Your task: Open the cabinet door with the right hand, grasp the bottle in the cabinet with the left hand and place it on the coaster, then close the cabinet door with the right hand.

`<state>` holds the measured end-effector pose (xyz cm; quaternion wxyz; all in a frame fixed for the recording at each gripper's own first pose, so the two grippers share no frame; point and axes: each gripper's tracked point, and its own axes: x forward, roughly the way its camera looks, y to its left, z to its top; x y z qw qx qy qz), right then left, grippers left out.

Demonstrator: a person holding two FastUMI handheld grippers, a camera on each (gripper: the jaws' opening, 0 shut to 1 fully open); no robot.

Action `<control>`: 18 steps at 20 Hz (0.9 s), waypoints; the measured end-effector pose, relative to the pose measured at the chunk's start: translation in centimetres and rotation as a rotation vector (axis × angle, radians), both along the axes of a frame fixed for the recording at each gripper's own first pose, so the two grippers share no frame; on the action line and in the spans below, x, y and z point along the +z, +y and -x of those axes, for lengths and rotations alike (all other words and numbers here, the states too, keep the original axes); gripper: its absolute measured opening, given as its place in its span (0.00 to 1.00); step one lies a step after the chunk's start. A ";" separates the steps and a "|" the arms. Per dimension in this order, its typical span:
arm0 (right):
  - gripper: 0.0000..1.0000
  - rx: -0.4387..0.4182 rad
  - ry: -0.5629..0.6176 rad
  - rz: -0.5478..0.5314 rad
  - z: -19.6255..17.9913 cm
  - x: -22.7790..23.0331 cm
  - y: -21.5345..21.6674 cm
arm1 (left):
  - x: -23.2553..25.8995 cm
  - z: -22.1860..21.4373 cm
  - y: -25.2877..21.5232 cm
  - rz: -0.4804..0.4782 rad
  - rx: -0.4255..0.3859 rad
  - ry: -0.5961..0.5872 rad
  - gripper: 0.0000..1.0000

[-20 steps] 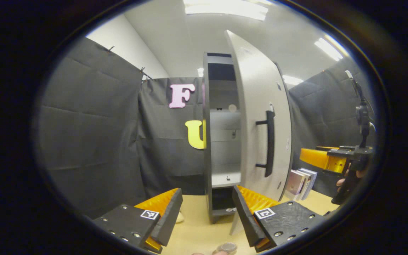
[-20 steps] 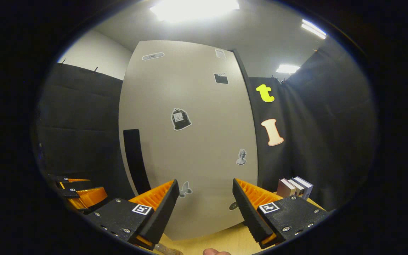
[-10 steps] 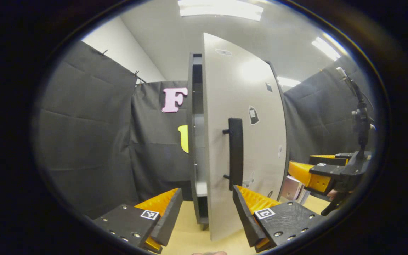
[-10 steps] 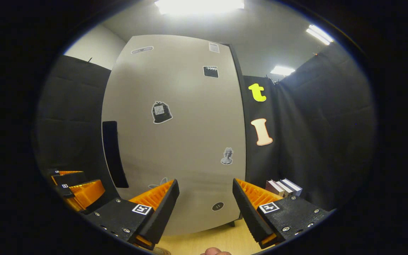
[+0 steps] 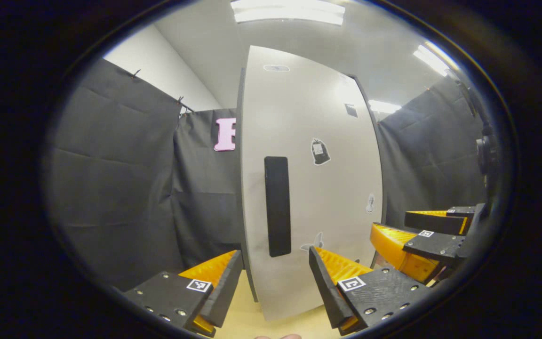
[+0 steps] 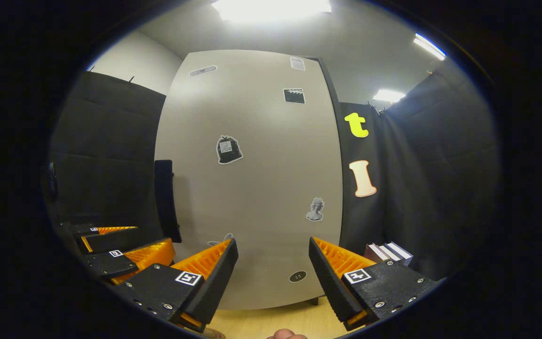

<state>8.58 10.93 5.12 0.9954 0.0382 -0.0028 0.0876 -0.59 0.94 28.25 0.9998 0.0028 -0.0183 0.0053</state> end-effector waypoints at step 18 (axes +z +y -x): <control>0.94 -0.004 0.016 0.020 -0.1 -1.2 0.0 | 0.1 -0.2 -0.3 0.017 0.044 0.004 0.82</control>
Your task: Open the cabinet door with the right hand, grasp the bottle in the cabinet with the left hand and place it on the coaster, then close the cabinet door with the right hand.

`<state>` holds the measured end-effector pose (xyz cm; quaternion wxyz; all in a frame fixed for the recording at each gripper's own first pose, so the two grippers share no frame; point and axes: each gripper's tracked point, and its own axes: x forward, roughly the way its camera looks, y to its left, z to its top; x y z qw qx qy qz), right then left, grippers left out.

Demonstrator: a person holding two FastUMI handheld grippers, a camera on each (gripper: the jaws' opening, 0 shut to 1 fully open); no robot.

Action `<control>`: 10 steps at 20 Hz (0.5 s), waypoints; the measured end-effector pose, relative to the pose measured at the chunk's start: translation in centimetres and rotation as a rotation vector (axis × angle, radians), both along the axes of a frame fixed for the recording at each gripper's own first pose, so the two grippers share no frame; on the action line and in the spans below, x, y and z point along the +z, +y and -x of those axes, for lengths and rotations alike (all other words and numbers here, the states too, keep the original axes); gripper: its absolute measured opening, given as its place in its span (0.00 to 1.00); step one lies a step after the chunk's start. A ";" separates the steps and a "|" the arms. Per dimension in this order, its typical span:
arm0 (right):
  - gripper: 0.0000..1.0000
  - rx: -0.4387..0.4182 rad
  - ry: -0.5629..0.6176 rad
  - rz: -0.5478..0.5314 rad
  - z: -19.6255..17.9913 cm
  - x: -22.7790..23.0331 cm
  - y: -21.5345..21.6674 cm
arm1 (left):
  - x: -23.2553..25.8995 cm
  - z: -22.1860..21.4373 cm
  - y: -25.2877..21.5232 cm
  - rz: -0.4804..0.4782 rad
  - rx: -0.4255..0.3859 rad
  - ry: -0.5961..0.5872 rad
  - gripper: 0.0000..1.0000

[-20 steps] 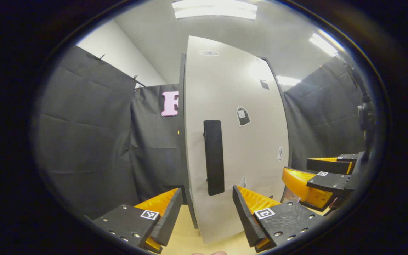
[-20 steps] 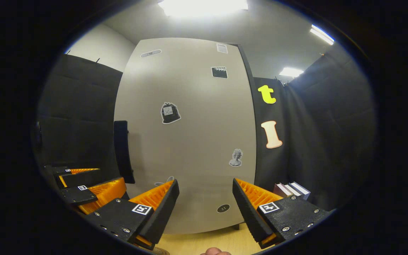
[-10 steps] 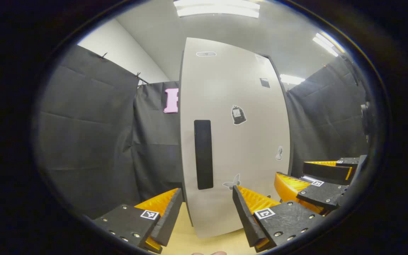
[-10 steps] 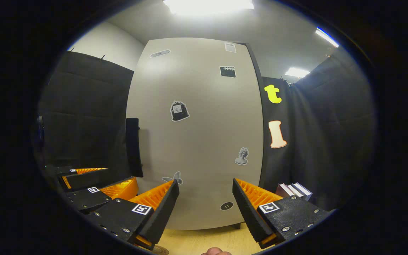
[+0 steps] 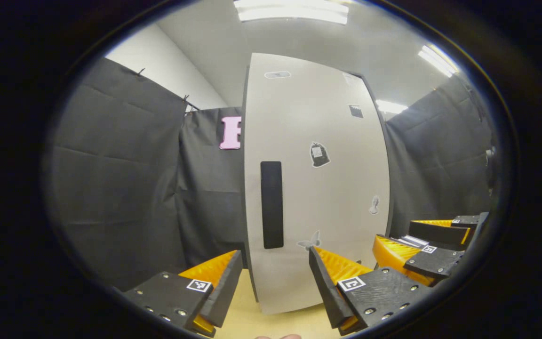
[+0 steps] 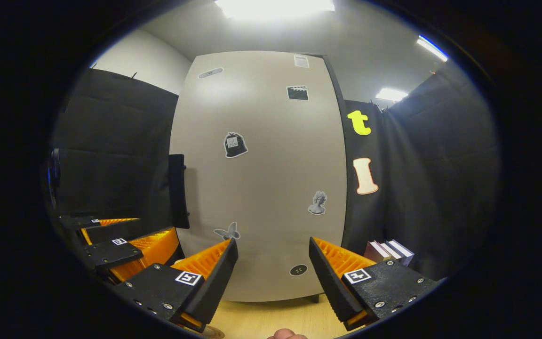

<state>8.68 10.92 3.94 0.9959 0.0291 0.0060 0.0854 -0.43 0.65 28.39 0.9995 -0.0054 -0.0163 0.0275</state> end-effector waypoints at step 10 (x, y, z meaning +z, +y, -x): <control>0.94 0.005 0.018 0.002 -0.4 -0.9 0.4 | -0.2 -0.1 0.3 -0.007 0.000 0.014 0.76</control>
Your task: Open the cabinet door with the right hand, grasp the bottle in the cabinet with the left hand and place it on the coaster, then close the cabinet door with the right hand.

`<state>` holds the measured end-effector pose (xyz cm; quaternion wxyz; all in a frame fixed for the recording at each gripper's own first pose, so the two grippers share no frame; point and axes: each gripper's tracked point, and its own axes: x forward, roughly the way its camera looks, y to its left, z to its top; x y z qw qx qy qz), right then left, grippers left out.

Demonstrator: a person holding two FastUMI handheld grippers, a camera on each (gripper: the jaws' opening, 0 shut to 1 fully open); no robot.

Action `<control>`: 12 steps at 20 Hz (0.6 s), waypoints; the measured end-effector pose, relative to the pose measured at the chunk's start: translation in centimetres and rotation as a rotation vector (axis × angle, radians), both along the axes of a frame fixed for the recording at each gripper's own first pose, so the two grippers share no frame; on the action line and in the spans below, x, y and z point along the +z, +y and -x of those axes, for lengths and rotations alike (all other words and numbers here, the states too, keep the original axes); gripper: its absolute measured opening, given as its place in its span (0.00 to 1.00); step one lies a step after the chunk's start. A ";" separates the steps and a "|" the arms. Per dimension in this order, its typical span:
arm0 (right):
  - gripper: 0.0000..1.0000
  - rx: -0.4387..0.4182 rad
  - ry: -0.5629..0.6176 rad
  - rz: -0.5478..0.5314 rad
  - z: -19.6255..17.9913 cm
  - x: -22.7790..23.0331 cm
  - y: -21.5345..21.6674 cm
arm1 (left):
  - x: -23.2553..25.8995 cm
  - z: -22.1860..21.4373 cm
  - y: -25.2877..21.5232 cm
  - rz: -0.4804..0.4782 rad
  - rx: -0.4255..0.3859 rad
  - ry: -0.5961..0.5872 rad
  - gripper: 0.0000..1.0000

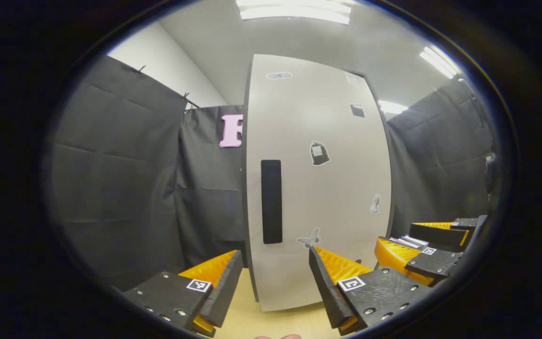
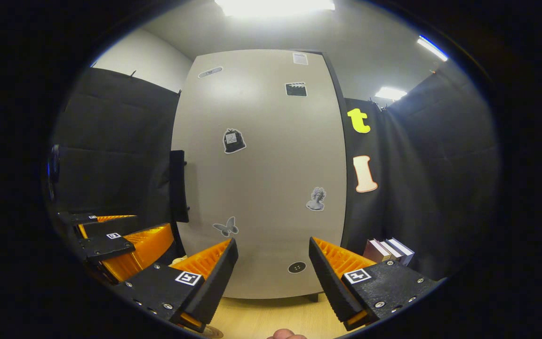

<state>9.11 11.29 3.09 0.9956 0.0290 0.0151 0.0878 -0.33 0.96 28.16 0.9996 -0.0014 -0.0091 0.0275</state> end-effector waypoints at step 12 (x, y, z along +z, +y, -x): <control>0.94 0.029 0.008 0.015 -1.0 -0.2 1.6 | -0.3 -0.4 0.5 0.038 0.041 0.015 0.87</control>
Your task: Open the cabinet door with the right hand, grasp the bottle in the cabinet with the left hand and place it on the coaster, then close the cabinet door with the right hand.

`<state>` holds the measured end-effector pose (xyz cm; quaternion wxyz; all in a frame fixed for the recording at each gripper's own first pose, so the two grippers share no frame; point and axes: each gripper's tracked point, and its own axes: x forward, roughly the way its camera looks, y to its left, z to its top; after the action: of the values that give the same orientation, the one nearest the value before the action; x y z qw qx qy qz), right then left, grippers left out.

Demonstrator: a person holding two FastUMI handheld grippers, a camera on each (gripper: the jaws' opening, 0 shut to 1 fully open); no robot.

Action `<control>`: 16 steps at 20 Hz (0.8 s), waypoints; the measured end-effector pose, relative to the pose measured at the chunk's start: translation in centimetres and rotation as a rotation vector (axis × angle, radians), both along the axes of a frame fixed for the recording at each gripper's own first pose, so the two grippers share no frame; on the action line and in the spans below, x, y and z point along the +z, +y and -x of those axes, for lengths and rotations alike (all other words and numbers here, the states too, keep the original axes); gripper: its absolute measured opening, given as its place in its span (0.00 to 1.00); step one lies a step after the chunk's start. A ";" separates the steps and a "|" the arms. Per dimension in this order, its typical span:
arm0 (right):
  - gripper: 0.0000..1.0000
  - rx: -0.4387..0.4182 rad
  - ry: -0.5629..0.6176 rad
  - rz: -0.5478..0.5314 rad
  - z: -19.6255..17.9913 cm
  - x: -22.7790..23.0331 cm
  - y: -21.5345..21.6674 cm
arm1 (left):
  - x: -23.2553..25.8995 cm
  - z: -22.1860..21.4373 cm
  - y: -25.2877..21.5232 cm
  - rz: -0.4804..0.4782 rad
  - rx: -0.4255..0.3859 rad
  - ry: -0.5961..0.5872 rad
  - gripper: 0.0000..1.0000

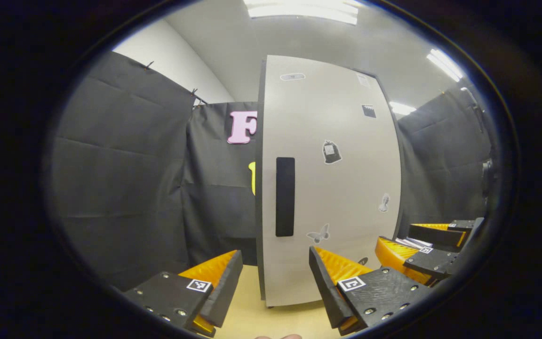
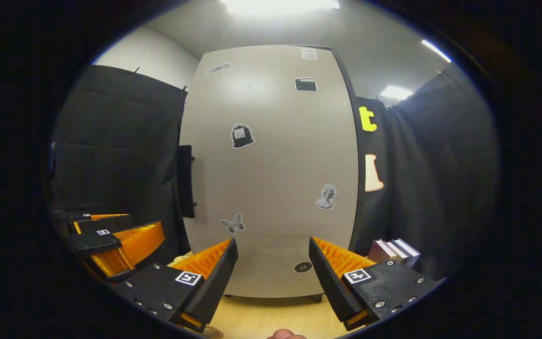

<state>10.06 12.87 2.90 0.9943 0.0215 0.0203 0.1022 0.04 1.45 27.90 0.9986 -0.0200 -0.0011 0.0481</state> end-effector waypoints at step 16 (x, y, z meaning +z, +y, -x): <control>0.94 0.038 -0.006 0.003 0.4 0.1 1.4 | -0.1 -0.1 0.4 -0.013 0.023 0.007 0.82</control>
<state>9.68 14.28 2.98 0.9923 0.0193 0.0178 0.1209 0.11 1.82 27.82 0.9981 -0.0131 0.0018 0.0597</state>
